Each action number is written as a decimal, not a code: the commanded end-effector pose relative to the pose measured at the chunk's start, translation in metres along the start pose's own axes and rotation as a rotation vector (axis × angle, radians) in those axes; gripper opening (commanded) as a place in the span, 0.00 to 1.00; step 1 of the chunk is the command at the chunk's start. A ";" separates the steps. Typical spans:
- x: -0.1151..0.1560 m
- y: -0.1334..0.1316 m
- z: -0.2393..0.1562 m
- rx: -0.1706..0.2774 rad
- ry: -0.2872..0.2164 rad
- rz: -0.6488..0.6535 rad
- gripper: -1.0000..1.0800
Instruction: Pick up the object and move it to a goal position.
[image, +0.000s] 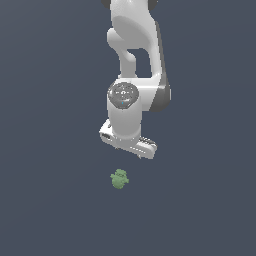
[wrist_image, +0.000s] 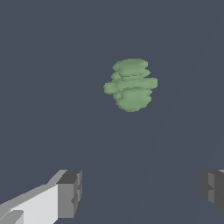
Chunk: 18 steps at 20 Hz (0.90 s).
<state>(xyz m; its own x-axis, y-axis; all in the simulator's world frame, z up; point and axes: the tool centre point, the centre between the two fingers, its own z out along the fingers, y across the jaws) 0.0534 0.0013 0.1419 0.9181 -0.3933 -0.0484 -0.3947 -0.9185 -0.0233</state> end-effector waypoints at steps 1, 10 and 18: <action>0.013 0.001 0.006 -0.001 0.005 0.077 0.96; 0.054 0.004 0.028 -0.005 0.028 0.337 0.96; 0.076 0.006 0.042 -0.008 0.046 0.488 0.96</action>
<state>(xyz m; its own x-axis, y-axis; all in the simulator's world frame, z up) 0.1161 -0.0309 0.0984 0.6460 -0.7632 -0.0108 -0.7633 -0.6460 -0.0010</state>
